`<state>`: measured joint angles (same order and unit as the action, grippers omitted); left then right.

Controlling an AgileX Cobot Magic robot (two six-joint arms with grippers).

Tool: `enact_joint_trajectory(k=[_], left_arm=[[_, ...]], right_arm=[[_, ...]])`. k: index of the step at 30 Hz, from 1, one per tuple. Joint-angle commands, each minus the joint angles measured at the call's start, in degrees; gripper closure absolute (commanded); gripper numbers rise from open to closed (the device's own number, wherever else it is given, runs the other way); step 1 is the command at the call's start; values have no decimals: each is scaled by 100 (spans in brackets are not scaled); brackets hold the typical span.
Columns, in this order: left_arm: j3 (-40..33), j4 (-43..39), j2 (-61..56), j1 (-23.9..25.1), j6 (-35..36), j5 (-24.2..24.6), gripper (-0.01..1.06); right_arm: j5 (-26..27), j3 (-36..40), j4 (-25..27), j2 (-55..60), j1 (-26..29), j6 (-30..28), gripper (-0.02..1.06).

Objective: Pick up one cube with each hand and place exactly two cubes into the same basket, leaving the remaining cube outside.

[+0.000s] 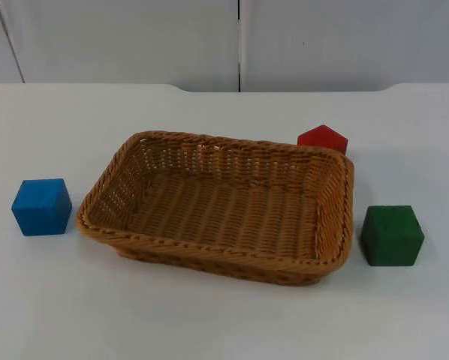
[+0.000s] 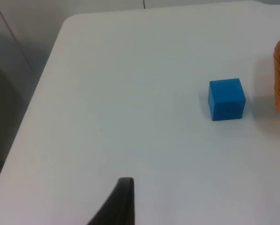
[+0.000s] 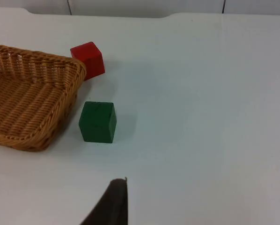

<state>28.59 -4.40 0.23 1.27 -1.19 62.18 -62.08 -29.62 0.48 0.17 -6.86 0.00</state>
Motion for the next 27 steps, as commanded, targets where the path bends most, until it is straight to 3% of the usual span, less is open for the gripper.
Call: enact_joint_trajectory(k=[1,27], left_arm=[[-30,-57,-23,9,5,-76,0],[-30,-103,-23,9,5,-85,0]], right_arm=[[38,5,-14,-17,38,-84,1],[28,5,-48,-17,38,-107,1]])
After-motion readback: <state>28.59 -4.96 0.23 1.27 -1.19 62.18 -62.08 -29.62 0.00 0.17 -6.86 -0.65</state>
